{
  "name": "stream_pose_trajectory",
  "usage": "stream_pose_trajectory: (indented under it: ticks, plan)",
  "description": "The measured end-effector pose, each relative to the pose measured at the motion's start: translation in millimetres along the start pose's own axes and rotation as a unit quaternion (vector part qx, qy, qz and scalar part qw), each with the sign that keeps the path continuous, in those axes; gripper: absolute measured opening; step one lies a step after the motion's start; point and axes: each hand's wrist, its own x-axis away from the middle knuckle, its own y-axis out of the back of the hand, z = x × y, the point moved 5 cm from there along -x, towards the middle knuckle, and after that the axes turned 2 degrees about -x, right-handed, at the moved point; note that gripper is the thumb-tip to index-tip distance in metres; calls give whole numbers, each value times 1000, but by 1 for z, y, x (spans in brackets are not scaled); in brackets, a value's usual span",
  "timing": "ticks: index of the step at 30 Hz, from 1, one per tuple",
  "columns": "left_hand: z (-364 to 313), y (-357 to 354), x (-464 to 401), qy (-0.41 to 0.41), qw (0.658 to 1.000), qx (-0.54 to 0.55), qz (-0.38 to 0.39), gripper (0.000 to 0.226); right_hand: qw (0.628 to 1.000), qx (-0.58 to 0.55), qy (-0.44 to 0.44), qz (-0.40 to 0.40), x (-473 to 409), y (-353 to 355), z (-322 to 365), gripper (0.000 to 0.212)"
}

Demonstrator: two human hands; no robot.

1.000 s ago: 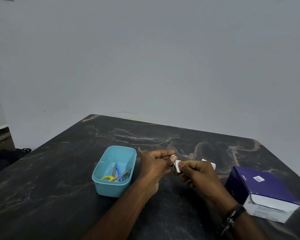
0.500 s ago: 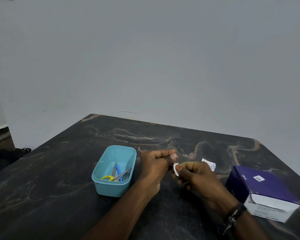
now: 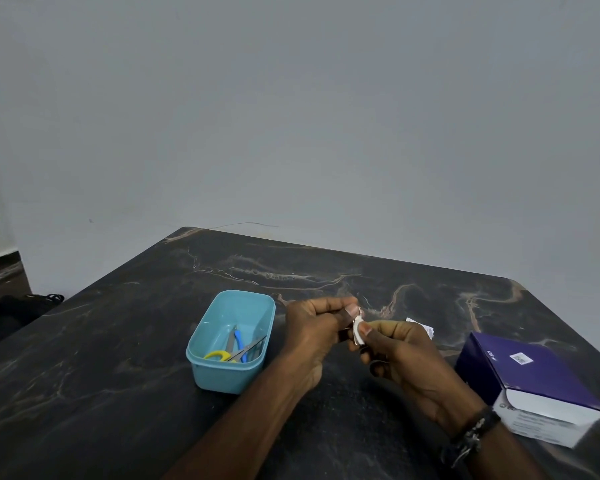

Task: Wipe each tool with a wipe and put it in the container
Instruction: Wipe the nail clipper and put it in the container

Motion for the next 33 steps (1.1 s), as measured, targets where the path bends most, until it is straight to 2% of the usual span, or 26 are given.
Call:
stream_pose_trajectory:
  ticks: [3, 11, 16, 23, 33]
  plan:
    - [2, -2, 0, 6, 1000, -6, 13, 12, 1000, -1, -3, 2, 1, 1, 0, 28]
    - [3, -6, 4, 1, 1000, 4, 21, 15, 996, 10, 47, -73, 1, 8, 3, 25]
    - [4, -4, 3, -2, 1000, 3, -19, 14, 997, 57, 43, -43, 0, -1, -1, 17]
    - [0, 1, 5, -15, 997, 36, -59, 12, 996, 72, 43, -33, 1, -4, 2, 22]
    - [5, -5, 5, 0, 1000, -18, -6, 16, 995, 66, 40, -60, -2, 3, 1, 23]
